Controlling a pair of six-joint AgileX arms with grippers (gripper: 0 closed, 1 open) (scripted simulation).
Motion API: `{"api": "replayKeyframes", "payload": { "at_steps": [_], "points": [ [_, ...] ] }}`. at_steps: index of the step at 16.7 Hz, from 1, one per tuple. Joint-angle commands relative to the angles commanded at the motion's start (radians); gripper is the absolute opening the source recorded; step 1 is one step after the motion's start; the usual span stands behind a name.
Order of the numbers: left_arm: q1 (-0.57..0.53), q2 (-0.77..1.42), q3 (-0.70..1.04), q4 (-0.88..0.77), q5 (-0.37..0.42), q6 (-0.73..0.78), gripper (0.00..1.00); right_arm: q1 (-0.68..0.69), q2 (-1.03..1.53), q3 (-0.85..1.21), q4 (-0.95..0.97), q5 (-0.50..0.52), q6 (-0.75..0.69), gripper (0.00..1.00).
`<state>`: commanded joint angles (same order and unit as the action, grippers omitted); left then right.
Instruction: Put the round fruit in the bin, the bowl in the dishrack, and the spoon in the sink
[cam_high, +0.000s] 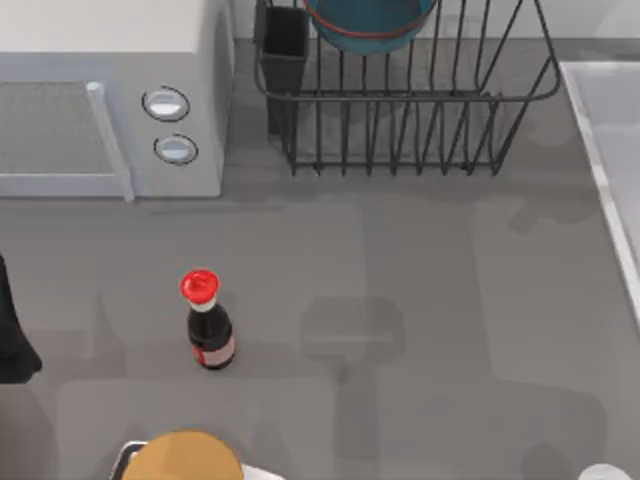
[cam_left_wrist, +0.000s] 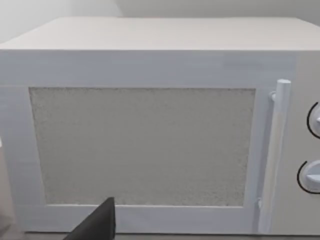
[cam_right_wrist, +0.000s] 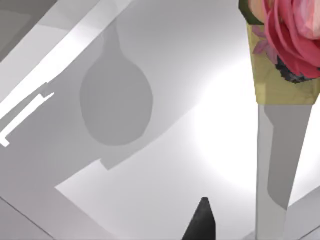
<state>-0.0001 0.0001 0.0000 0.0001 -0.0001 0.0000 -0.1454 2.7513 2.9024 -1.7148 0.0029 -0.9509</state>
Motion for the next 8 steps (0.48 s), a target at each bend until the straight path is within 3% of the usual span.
{"api": "replayKeyframes", "payload": {
  "at_steps": [8],
  "points": [
    [0.0, 0.0, 0.0, 0.0, 0.0, 0.0, 1.0, -0.003, -0.053, -0.119, 0.098, -0.001, 0.002, 0.0]
  ]
}}
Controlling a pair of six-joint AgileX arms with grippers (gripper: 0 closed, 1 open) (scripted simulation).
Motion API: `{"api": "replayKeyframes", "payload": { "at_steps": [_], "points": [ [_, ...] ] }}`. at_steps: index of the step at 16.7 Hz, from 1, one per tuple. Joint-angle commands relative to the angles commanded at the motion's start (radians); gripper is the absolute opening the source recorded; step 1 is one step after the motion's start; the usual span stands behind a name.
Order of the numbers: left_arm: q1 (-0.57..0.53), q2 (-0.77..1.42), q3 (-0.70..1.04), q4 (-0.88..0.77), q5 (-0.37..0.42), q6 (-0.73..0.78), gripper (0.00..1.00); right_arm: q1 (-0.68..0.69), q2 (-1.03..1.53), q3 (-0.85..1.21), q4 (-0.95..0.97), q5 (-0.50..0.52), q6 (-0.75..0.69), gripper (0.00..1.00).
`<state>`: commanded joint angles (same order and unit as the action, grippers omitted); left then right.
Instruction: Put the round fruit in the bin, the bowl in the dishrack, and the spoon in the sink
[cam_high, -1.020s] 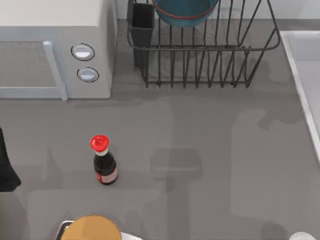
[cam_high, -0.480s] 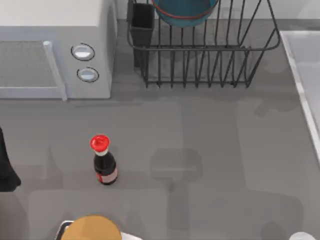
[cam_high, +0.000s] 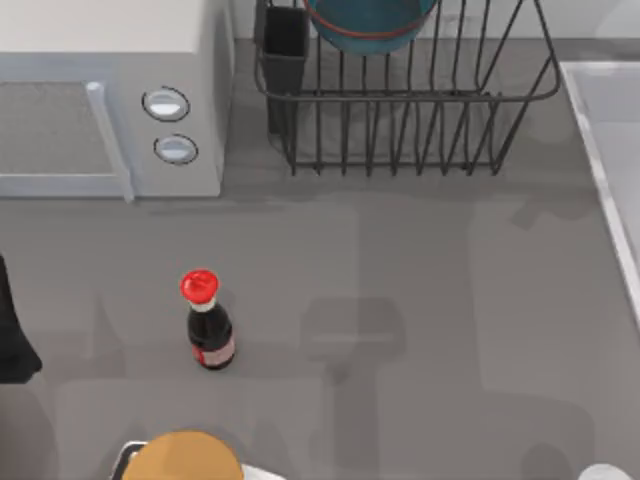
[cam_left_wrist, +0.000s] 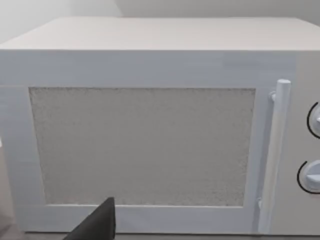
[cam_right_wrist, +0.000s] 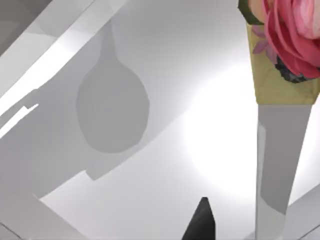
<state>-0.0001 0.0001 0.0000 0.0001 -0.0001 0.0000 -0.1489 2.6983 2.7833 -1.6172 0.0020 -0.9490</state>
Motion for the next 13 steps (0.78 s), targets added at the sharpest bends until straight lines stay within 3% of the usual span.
{"api": "replayKeyframes", "payload": {
  "at_steps": [6, 12, 13],
  "points": [
    [0.0, 0.0, 0.0, 0.0, 0.0, 0.0, 1.0, 0.002, -0.068, -0.302, 0.181, -0.001, -0.002, 0.0],
    [0.0, 0.0, 0.0, 0.0, 0.0, 0.0, 1.0, 0.003, -0.089, -0.338, 0.216, -0.001, -0.003, 0.0],
    [0.0, 0.0, 0.0, 0.0, 0.0, 0.0, 1.0, 0.003, -0.089, -0.338, 0.216, -0.001, -0.003, 0.08]
  ]
}}
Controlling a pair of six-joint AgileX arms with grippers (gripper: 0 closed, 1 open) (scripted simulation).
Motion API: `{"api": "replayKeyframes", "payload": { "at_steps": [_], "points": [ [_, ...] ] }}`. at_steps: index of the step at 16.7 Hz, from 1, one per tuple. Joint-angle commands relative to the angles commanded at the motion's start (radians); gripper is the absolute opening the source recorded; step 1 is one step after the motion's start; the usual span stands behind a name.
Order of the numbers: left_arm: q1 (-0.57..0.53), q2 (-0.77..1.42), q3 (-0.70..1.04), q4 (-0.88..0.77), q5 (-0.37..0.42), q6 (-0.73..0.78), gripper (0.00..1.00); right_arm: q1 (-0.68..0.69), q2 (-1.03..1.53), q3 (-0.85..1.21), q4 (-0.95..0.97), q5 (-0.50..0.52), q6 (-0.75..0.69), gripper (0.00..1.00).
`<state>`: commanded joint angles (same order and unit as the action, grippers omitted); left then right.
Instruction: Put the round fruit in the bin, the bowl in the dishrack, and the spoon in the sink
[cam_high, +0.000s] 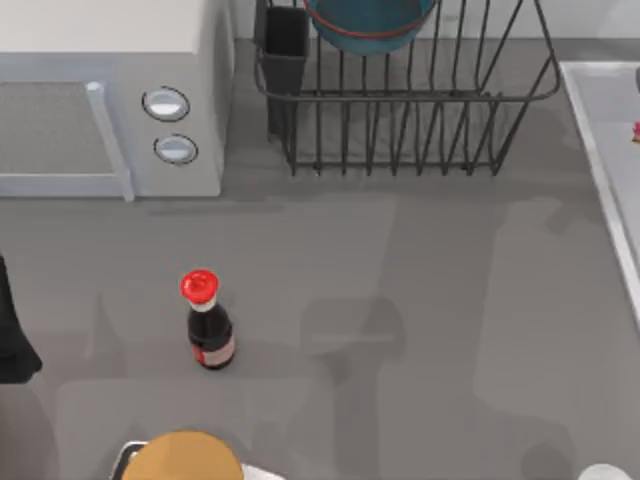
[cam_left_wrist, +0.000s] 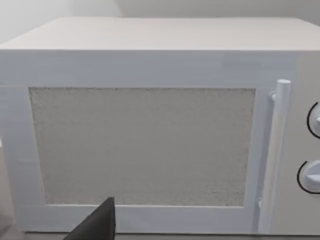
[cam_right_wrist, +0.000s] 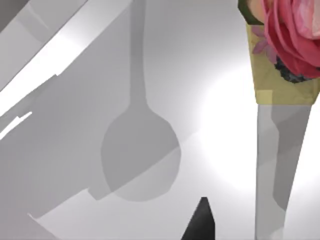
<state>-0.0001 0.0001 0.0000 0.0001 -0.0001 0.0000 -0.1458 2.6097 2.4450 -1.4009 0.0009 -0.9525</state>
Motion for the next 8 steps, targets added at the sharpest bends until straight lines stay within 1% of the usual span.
{"api": "replayKeyframes", "payload": {
  "at_steps": [8],
  "points": [
    [0.0, 0.0, 0.0, 0.0, 0.0, 0.0, 1.0, 0.0, 0.0, 0.0, 0.0, 0.0, 0.0, 0.68]
  ]
}}
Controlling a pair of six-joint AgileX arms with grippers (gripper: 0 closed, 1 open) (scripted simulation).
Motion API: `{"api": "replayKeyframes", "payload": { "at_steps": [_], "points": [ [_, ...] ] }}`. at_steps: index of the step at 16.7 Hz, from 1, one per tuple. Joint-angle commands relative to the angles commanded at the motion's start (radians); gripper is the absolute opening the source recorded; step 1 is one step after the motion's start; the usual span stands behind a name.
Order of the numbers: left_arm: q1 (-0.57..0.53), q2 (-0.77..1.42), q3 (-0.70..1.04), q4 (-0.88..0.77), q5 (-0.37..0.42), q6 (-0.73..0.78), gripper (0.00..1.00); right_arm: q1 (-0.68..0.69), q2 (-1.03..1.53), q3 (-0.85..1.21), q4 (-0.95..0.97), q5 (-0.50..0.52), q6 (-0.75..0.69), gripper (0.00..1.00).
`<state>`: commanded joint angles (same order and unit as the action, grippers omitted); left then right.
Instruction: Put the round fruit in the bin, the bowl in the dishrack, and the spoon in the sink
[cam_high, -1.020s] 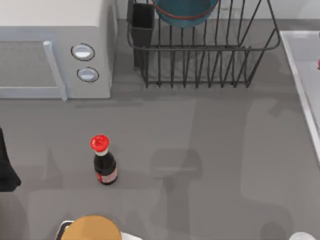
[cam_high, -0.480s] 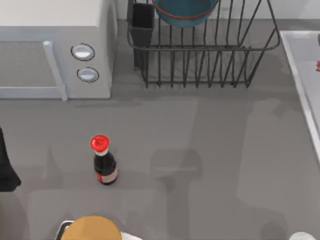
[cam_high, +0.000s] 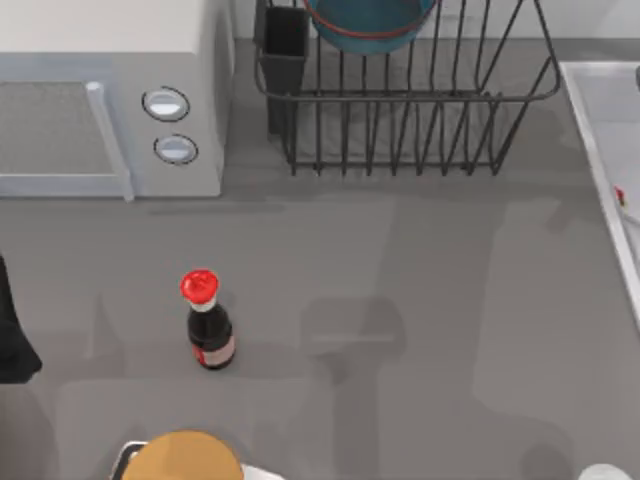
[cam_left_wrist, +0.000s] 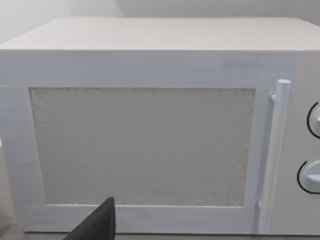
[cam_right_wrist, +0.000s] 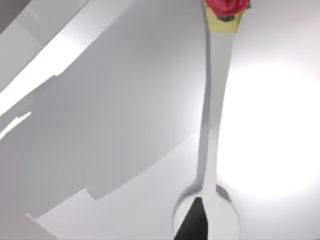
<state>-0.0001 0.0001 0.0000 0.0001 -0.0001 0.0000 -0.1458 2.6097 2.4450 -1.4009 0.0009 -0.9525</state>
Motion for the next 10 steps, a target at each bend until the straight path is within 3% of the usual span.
{"api": "replayKeyframes", "payload": {
  "at_steps": [4, 10],
  "points": [
    [0.0, 0.0, 0.0, 0.0, 0.0, 0.0, 1.0, 0.0, 0.0, 0.0, 0.0, 0.0, 0.0, 0.98],
    [0.0, 0.0, 0.0, 0.0, 0.0, 0.0, 1.0, 0.0, 0.0, 0.0, 0.0, 0.0, 0.0, 1.0]
  ]
}}
